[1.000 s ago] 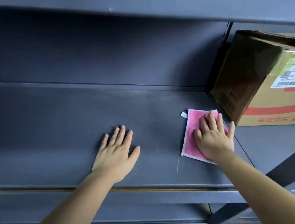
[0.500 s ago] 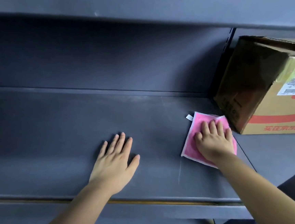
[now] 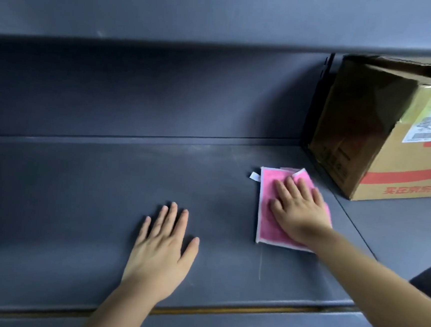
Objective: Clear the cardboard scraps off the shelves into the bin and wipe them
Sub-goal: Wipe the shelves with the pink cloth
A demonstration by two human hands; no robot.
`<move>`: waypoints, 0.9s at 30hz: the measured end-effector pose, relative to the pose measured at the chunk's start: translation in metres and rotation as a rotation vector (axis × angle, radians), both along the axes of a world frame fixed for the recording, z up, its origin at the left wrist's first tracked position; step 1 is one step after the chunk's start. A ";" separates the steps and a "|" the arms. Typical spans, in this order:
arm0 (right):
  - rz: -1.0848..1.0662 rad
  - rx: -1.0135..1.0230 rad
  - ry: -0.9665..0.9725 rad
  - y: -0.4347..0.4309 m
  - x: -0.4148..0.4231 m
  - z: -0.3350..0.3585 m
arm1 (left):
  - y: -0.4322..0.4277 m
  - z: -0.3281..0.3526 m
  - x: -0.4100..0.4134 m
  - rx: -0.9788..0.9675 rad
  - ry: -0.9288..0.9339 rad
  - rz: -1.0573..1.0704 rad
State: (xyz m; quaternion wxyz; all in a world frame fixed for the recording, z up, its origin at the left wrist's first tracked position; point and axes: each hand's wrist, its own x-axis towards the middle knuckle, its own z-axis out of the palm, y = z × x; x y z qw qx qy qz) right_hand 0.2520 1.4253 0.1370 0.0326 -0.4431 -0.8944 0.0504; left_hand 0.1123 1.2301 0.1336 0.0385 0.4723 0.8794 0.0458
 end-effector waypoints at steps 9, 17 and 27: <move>0.037 -0.050 -0.083 0.035 -0.054 0.009 | 0.003 -0.001 -0.001 0.012 -0.009 0.005; 0.185 -0.038 -0.100 0.009 -0.043 0.002 | 0.001 0.003 -0.001 0.025 -0.032 0.020; 0.084 0.051 -0.116 0.028 -0.058 0.004 | 0.010 0.004 -0.011 0.041 -0.006 0.008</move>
